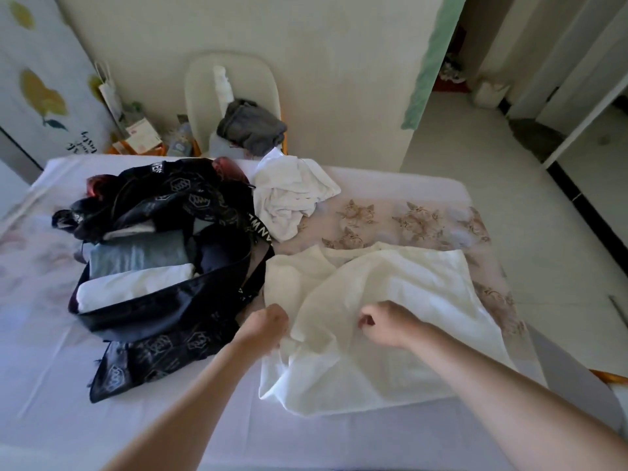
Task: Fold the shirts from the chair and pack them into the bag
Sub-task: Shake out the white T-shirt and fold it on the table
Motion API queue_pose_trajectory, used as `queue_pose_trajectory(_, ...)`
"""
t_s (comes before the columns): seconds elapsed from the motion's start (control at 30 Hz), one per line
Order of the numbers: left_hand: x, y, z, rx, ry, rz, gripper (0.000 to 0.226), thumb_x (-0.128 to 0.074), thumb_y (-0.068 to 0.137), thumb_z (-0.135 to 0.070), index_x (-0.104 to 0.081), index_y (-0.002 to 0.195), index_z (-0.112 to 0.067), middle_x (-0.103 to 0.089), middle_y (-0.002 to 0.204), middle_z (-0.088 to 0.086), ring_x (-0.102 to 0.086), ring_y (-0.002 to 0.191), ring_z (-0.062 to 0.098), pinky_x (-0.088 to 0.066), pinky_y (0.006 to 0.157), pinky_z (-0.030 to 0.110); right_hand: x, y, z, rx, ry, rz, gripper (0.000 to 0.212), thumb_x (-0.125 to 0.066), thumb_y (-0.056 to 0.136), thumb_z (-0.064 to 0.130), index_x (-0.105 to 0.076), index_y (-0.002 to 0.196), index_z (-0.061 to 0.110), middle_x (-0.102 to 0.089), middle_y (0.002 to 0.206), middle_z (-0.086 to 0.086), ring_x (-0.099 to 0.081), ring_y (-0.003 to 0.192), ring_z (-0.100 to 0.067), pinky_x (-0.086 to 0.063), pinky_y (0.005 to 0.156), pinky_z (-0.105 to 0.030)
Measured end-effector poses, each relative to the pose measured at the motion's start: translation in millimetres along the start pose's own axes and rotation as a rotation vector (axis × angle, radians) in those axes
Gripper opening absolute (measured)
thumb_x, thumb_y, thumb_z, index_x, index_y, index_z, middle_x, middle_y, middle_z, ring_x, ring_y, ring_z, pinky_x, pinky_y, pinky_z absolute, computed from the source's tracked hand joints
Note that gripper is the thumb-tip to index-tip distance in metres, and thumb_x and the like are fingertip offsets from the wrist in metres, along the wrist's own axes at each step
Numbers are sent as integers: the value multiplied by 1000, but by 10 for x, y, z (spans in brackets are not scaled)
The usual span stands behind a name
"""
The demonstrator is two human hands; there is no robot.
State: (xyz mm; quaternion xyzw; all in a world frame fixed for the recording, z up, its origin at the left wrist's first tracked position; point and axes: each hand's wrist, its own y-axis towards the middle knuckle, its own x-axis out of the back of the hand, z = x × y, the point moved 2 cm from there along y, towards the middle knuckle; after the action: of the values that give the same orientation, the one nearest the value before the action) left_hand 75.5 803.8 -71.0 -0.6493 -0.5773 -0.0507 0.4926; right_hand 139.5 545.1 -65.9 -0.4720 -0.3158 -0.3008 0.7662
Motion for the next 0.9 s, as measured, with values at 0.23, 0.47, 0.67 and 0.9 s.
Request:
queue_pose_trajectory(0.23,-200,177,-107,-103,51,16,21,-68,81,-40,-61,78,-20,-62,82,-3,-60,79,20,-43,63,29,330,643,273,226,-167,-226,46,-42,95,6,-55,135,23,-44,143,2,-51,124,-25,-42,96,-34)
queue_pose_trajectory(0.47,180,315,-232,-108,-195,-114,11,-57,83,-29,-51,87,-20,-63,81,6,-61,77,27,-50,69,38,281,897,432,328,-498,-179,55,-54,83,5,-54,134,25,-60,120,-2,-44,127,-29,-8,118,-55)
queue_pose_trajectory(0.67,540,156,-363,-732,256,-613,32,-65,73,-37,-60,101,-24,-59,84,-13,-53,83,16,-40,83,34,284,656,274,443,-368,-619,34,-77,52,8,-53,70,24,-53,68,7,-56,76,-26,-32,96,-45)
queue_pose_trajectory(0.9,34,182,45,-320,510,-44,47,-41,98,-54,-72,90,-21,-64,100,-2,-57,103,19,-45,90,34,-120,402,-13,429,-393,-208,42,-50,73,58,-73,92,29,-60,101,7,-49,107,-19,-28,101,-35)
